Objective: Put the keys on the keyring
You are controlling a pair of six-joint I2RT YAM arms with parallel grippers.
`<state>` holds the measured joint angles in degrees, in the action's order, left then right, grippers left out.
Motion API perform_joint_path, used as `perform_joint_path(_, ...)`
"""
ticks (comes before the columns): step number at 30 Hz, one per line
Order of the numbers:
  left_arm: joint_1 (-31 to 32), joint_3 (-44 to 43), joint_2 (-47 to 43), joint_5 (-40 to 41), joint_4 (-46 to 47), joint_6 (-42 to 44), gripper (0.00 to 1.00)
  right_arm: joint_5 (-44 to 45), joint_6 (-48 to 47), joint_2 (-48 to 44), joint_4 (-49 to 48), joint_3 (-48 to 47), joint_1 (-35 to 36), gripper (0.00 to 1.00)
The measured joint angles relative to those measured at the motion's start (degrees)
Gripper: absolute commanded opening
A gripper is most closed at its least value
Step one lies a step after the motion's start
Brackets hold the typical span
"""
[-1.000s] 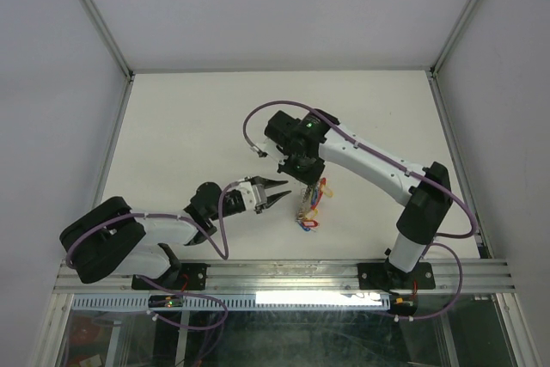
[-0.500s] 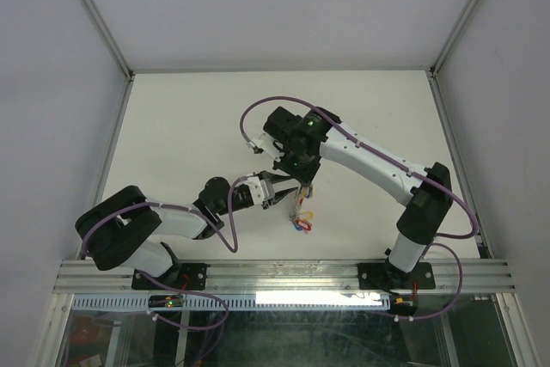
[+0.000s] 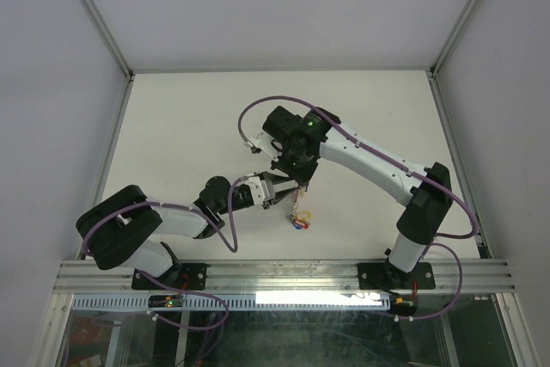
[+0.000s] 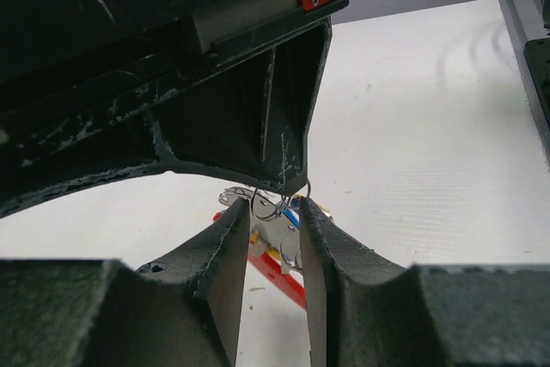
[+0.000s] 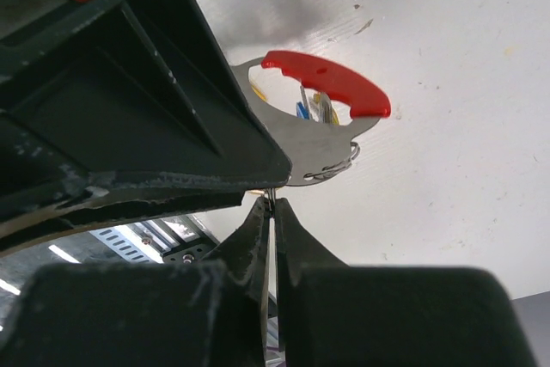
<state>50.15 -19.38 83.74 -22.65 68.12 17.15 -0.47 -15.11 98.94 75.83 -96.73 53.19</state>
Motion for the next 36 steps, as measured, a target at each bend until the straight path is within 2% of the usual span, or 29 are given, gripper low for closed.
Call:
perform_joint_path(4,0.0,-0.04,0.0,0.0,-0.13,0.07,0.26,0.0,-0.42,0.0,-0.17,0.37,0.22,0.0)
perform_joint_path(7,0.0,-0.09,0.0,0.0,-0.31,0.24,0.22,0.02,-0.85,0.0,-0.15,1.16,0.48,0.0)
perform_joint_path(25,-0.02,-0.63,-0.02,-0.85,-2.89,0.72,0.21,-0.44,-2.38,-0.04,-0.33,1.99,1.25,0.0)
perform_joint_path(28,-0.02,-0.63,-0.02,-1.44,-3.26,0.74,0.18,-0.57,-2.58,-0.04,-0.42,1.99,1.31,0.0)
perform_joint_path(36,-0.17,-1.14,-0.02,-2.36,-4.31,1.51,0.0,-0.92,-3.39,-0.09,-0.7,2.84,1.51,0.0)
